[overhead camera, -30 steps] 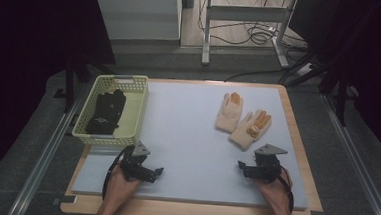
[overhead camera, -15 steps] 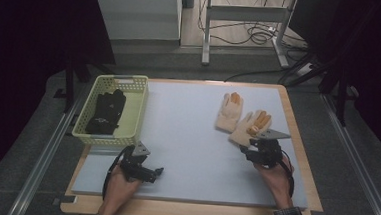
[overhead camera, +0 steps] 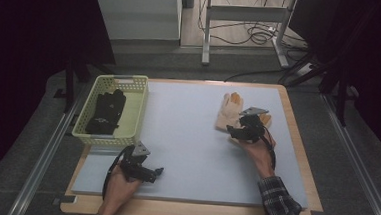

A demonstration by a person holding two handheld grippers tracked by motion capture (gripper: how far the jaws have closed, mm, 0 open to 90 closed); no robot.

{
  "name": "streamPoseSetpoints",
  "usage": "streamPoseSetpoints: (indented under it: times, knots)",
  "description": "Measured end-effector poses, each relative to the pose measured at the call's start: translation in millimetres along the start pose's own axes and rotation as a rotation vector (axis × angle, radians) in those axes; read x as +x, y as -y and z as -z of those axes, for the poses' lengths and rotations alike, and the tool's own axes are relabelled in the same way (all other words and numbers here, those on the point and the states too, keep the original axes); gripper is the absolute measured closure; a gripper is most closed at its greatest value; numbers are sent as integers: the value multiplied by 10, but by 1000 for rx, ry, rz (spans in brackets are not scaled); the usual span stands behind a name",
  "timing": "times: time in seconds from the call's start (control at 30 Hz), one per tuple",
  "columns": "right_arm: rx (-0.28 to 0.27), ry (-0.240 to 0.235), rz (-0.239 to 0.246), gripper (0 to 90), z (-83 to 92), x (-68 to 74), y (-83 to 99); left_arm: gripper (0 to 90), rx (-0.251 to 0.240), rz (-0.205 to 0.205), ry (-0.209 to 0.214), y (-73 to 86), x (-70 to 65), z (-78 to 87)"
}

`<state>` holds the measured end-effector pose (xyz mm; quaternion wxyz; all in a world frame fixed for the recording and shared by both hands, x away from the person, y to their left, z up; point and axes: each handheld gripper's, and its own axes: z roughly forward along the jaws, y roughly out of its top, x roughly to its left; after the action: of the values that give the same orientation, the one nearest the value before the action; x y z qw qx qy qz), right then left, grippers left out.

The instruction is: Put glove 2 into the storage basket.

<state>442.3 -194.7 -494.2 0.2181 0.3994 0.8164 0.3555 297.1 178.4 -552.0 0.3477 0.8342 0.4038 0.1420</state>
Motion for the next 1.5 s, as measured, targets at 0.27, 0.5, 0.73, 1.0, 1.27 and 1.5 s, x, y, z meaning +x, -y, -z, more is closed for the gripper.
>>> streamPoseSetpoints:
  times: [0.27,0.5,0.73,1.0,1.27,1.5]
  knots:
    - [19,42,-38,313,-310,-153,-168,9,1,0,1,0,1,0]
    - [45,44,-38,266,-514,-223,-229,10,1,0,1,0,1,0]
    - [89,45,-61,297,-706,-291,-255,9,1,0,1,0,2,0]
    - [103,34,-85,729,-664,-238,-246,10,1,0,1,0,1,0]
    - [44,-16,-133,806,-538,-223,-227,10,1,0,1,0,2,0]
    - [-19,-95,-101,803,-201,21,-305,10,1,0,0,0,1,0]
